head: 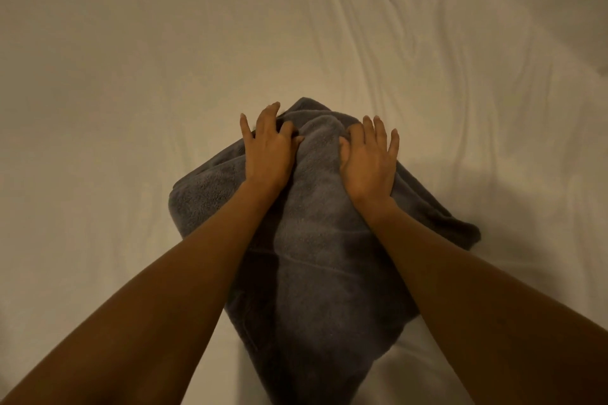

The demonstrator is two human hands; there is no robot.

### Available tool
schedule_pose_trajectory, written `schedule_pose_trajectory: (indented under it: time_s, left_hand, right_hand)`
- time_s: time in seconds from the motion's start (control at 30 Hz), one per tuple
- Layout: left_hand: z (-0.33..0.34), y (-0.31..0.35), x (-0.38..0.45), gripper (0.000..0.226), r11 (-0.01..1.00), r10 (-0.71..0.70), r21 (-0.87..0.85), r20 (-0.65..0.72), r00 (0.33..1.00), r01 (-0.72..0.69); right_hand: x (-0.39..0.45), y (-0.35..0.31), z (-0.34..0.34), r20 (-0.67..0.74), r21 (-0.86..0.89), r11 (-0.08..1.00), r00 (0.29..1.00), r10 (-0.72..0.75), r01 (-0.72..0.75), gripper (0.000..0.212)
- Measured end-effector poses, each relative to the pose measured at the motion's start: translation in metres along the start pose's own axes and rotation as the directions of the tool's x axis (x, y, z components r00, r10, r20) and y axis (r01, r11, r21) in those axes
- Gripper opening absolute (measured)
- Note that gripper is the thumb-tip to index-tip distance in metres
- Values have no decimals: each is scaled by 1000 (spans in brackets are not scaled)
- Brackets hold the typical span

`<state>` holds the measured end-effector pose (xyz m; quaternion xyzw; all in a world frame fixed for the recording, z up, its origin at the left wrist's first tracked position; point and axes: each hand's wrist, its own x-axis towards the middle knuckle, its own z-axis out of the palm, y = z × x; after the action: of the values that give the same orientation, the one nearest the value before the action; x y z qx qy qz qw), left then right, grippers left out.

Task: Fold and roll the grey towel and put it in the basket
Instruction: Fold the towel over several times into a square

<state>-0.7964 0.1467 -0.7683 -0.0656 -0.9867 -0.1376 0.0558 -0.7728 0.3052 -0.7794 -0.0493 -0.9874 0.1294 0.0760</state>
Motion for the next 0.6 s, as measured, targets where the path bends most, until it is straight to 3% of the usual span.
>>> schedule_pose_trajectory:
  time_s: [0.13, 0.4, 0.6]
  left_hand:
    - [4, 4, -2, 24, 999, 46, -22, -4, 999, -46]
    - [1, 3, 7, 33, 997, 65, 29, 127, 990, -69]
    - [-12, 5, 35, 29, 994, 45, 94, 94, 995, -54]
  right_hand:
    - [-1, -2, 1, 66, 59, 998, 998, 14, -18, 39]
    - [9, -4, -6, 161, 166, 986, 986, -42, 15, 37]
    - [29, -5, -10, 24, 96, 994, 998, -62, 59, 28]
